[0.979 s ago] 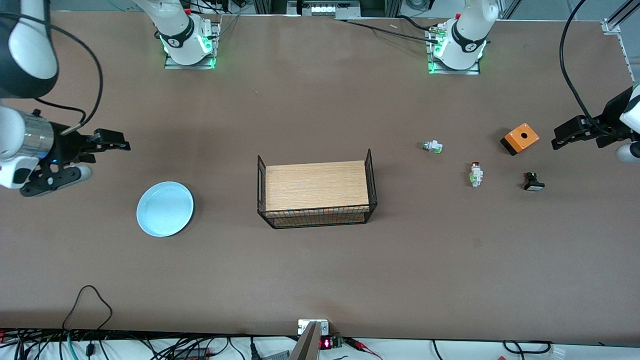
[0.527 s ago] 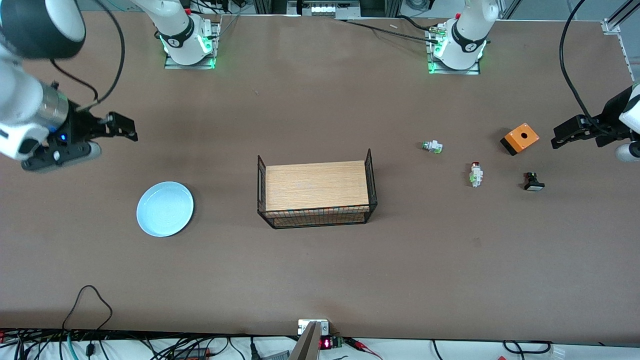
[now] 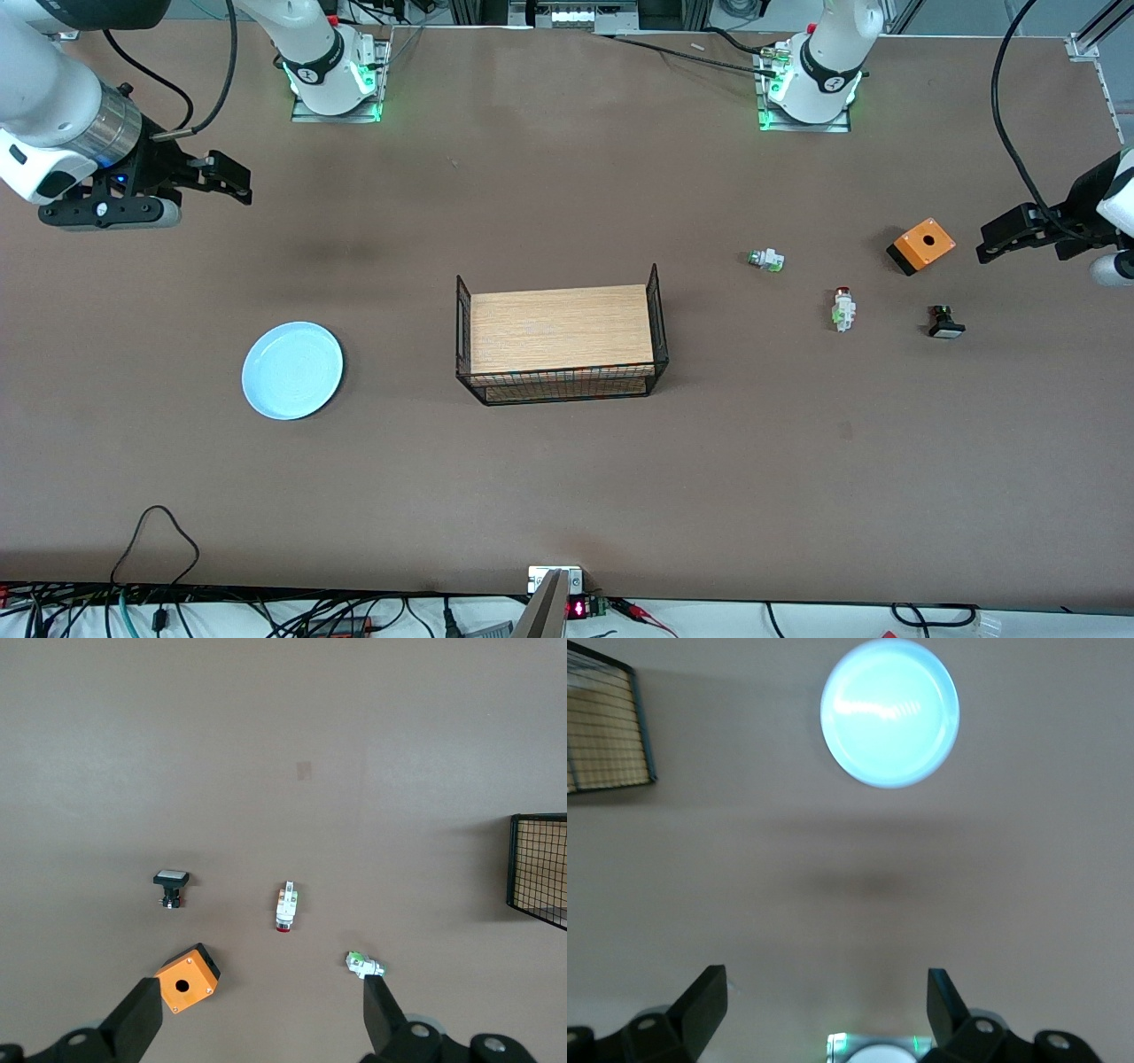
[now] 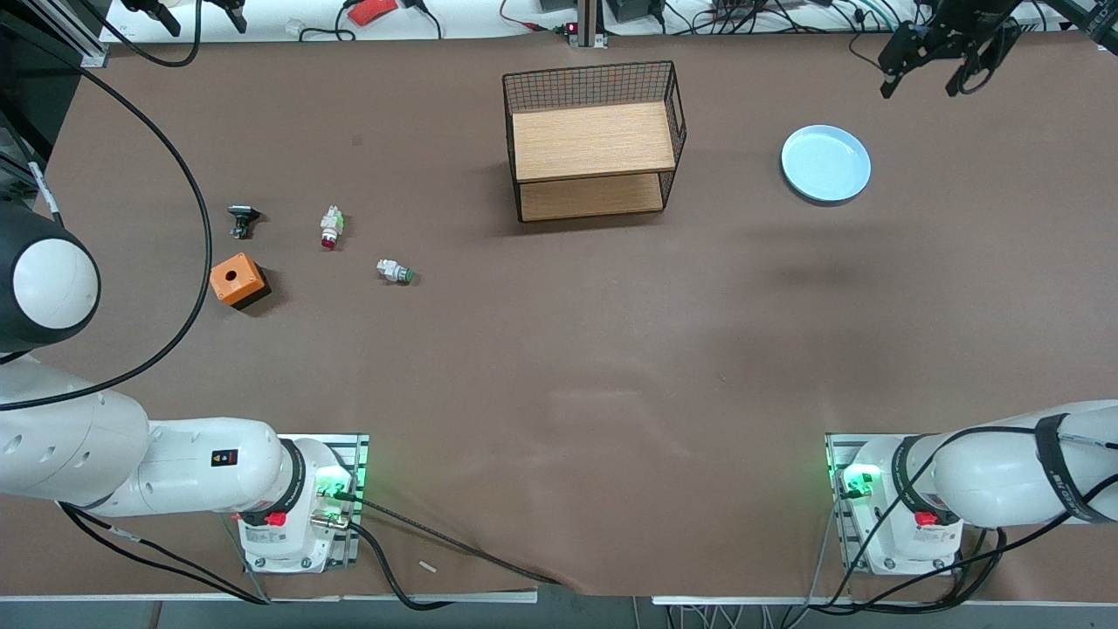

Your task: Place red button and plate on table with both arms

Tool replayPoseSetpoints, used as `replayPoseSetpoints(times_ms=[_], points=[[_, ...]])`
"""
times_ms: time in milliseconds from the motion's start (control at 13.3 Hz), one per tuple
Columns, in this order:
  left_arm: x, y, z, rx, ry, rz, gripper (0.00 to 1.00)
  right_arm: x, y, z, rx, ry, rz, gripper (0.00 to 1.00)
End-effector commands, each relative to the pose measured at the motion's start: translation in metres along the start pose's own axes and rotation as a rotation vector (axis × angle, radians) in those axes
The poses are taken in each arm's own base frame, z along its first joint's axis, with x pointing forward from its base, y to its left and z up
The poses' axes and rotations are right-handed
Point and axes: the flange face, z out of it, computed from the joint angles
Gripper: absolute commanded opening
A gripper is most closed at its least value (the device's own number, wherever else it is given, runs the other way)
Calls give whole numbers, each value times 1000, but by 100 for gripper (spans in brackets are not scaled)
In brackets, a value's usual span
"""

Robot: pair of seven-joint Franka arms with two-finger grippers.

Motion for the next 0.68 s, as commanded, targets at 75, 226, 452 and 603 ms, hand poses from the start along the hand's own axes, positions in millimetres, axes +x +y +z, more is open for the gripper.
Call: replayPoseSetpoints(times_ms=[75,226,452,603], points=[[-6,1,-7,-2,6,-11,100,2,-4,-19,-77,-27,29,100],[-5,1,-9,-2,11,-10,100,13,-6,-24,-77,-40,31,100],[-5,1,-10,-2,12,-11,100,14,-10,-24,-79,-33,28,100],[-5,1,-10,-2,14,-11,100,24,1,-14,-79,-48,52,100]])
